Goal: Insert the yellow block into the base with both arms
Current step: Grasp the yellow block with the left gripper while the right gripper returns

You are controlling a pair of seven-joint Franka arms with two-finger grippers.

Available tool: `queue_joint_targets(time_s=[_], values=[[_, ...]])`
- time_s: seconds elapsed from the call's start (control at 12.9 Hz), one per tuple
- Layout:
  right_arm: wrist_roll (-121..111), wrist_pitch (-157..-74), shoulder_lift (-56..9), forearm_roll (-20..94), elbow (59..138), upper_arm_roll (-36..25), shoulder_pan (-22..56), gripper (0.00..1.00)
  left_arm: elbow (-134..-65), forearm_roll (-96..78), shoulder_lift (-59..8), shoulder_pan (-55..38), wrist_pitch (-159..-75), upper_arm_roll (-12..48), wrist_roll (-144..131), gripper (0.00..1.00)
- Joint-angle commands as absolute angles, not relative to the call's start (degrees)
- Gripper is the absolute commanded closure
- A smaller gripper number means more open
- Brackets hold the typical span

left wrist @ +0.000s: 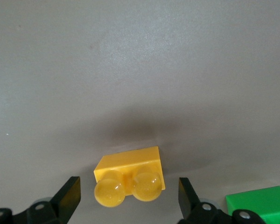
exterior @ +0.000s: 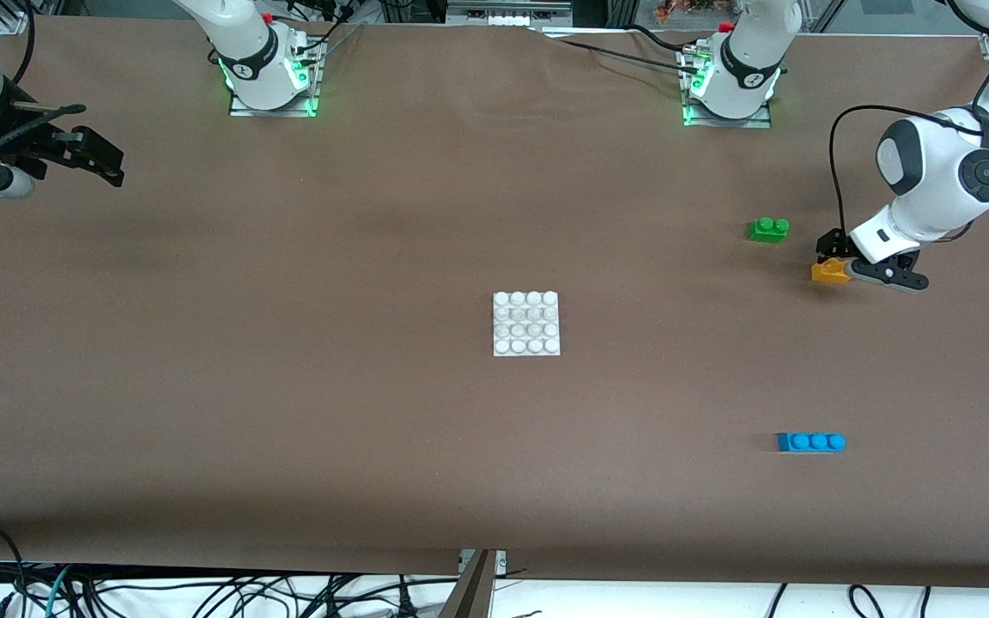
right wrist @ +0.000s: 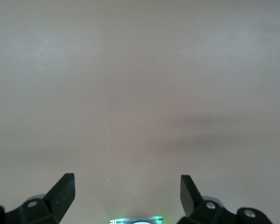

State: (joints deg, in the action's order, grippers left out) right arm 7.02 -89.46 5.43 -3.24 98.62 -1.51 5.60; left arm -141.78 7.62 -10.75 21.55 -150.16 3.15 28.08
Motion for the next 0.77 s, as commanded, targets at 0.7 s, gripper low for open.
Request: queue_joint_targets(time_s=[0.7], values=[[7.73,-94.12,3.34,-0.26,98.61,-2.55,5.27,0.00,-142.03,8.00,-12.56,23.03,-151.35,3.60,28.30,0.38]])
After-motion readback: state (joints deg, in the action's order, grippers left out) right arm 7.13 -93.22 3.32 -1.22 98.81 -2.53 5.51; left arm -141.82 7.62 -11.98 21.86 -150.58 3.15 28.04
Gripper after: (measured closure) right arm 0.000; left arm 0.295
